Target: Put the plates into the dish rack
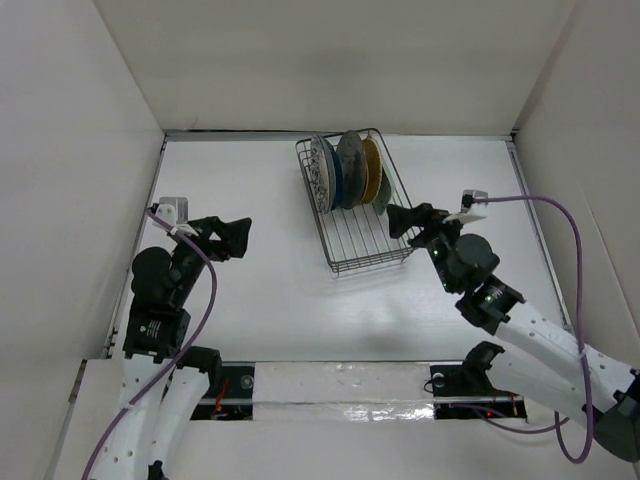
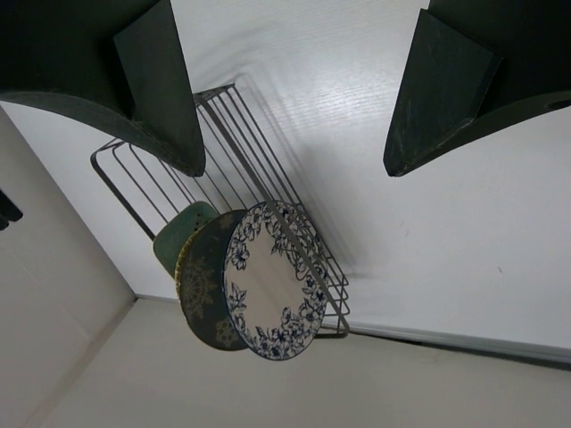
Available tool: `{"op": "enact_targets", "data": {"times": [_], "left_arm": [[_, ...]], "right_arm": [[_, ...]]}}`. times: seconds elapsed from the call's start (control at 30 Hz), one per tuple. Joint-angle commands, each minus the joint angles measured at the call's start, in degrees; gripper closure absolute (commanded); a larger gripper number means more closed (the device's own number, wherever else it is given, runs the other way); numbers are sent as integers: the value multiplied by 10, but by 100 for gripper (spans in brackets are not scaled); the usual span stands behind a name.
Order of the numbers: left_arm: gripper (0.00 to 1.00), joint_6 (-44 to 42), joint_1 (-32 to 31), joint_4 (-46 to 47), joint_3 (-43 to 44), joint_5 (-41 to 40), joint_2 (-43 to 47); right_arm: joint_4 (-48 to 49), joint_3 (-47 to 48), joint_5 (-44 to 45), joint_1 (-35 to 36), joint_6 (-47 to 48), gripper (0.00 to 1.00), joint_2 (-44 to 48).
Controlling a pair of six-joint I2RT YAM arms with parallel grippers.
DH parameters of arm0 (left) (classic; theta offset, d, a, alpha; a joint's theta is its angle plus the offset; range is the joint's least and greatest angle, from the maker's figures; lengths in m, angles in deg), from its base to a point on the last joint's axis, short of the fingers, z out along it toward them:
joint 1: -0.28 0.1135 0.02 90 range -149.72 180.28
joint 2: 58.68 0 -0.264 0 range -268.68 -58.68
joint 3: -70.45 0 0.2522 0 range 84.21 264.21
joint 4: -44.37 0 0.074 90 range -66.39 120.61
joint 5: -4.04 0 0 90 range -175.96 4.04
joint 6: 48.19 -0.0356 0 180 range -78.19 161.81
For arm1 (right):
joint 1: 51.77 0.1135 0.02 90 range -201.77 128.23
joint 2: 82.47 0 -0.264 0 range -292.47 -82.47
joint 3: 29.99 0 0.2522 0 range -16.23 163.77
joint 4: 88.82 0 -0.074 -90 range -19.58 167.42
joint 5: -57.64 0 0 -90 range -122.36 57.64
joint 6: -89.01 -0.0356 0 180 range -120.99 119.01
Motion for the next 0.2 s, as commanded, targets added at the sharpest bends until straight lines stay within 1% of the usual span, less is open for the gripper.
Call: {"op": "enact_targets", "data": {"times": [0.0, 0.07, 0.17], "left_arm": [[21, -8, 2, 37, -2, -7, 17], [22, -8, 2, 37, -2, -3, 17], [20, -5, 2, 37, -2, 8, 19]], "right_arm": [[-13, -31, 53, -2, -22, 3, 53], [-62, -34, 59, -2, -23, 2, 90], [-83, -42, 51, -2, -22, 2, 127]]}}
